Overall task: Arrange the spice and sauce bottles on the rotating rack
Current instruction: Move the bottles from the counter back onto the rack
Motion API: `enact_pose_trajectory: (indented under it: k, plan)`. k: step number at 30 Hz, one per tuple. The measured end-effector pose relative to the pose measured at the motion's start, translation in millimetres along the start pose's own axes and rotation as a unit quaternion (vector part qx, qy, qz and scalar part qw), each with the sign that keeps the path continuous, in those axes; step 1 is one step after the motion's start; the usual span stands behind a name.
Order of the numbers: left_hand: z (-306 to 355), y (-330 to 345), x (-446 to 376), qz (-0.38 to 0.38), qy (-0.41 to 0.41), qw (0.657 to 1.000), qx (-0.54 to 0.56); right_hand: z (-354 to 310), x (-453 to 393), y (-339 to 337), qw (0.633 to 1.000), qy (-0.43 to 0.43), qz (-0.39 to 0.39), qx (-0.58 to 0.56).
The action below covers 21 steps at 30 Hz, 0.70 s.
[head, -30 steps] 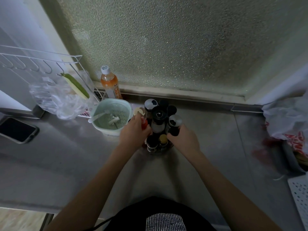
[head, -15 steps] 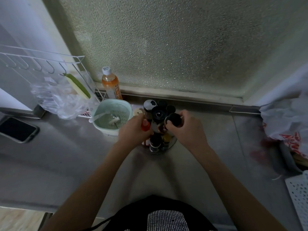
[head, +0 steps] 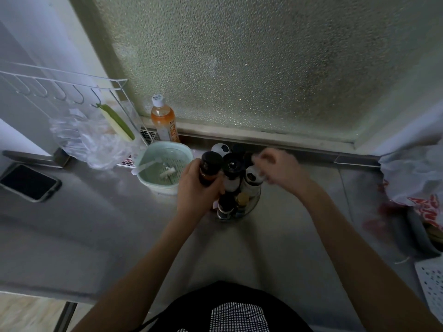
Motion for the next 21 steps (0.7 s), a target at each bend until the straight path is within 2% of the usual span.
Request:
enact_pose_trajectory:
  k: [2,4,7,10,16,19,21]
  plan:
    - [-4.5,-0.7,6.5,0.011,-0.001,1.0,-0.002,29.4,13.0,24.7,0.986,0.083,-0.134,0.057]
    - [-7.7,6.8,13.5,-0.013,0.009,1.0,0.001,46.9,28.1,53.7,0.973,0.092,-0.195,0.077]
    - [-8.9,22.0,23.1,-0.066,0.038,0.996,-0.041,46.2,25.2,69.4,0.982,-0.006,-0.135,0.132]
    - [-9.7,23.7,28.0,-0.081,0.048,0.994,-0.05,38.3,13.9,67.3,0.989,-0.056,-0.085,0.108]
    - [-18.7,22.8,31.3,-0.086,0.037,0.994,-0.051,32.7,2.5,79.7,0.987,-0.058,-0.131,0.076]
    - [-22.3,24.7,30.6,-0.09,0.04,0.993,-0.067,2.1,-8.1,54.0,0.989,-0.143,-0.027,0.032]
    - [-26.8,29.2,31.4,-0.104,0.037,0.991,-0.074,-20.5,-24.7,39.4,0.978,-0.185,0.043,0.088]
Point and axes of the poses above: each hand's wrist, its own x-axis away from the middle knuckle, its own y-axis out of the palm, z = x × y, the point moved 7 cm from there along -x, towards the middle knuckle, and after that the axes turned 14 degrees about -x, right-handed, at the moved point
